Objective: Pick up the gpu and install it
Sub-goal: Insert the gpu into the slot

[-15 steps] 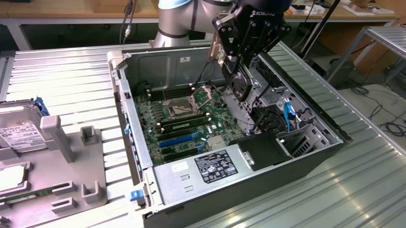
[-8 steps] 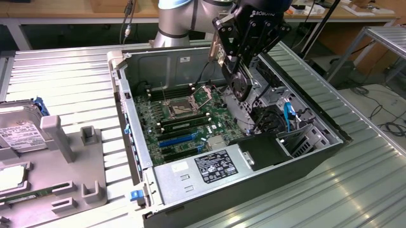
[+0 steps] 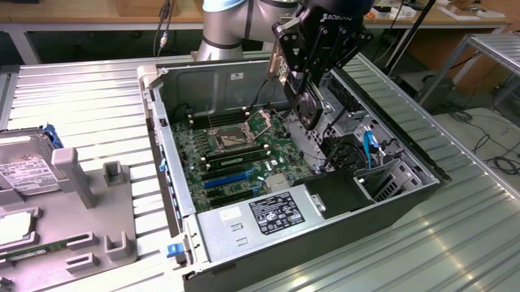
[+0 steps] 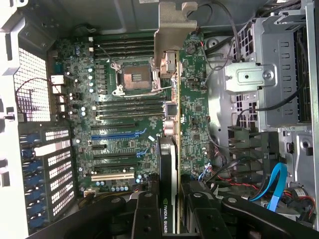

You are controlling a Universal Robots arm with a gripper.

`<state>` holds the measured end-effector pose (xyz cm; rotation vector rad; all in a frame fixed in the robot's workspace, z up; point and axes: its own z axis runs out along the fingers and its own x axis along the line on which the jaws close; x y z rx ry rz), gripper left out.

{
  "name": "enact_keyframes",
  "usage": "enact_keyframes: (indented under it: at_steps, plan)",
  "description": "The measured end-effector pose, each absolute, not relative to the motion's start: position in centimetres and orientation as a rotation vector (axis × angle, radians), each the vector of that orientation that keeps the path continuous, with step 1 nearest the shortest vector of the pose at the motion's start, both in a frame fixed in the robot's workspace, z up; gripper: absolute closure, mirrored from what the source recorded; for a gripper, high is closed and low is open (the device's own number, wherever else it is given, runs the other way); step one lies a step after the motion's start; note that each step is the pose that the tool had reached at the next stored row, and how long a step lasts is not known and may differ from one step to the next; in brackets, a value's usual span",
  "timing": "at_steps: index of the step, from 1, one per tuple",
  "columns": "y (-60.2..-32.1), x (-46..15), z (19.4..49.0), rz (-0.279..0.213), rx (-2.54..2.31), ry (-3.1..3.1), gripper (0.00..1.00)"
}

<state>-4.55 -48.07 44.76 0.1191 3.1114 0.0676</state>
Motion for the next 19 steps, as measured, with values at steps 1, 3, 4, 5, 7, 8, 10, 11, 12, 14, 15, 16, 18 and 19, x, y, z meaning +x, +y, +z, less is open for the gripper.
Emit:
enact_keyframes:
  at_steps: [1,3,4,5,7,8,10,11,12,14,15,16,18,19]
  plan:
    - [-48.07,-4.55,44.76,0.068,0.119,3.111,0.73]
    - [-48.07,-4.55,44.76,0.068,0.119,3.111,0.73]
    - [-48.07,-4.55,44.76,0.068,0.118,3.111,0.73]
    - [-48.07,-4.55,44.76,0.068,0.116,3.112,0.73]
    - [-48.07,-4.55,44.76,0.068,0.110,3.112,0.73]
    - [-48.06,-4.55,44.76,0.068,0.106,3.112,0.73]
    - [-48.06,-4.55,44.76,0.068,0.100,3.112,0.73]
    - [-48.06,-4.55,44.76,0.068,0.095,3.113,0.73]
    - [-48.07,-4.55,44.76,0.068,0.092,3.113,0.73]
    - [-48.06,-4.55,44.76,0.068,0.087,3.113,0.73]
    - [-48.07,-4.55,44.76,0.068,0.085,3.113,0.73]
    - [-48.07,-4.55,44.76,0.068,0.083,3.113,0.73]
    - [-48.07,-4.55,44.76,0.068,0.078,3.113,0.73]
    - [-48.07,-4.55,44.76,0.068,0.077,3.113,0.73]
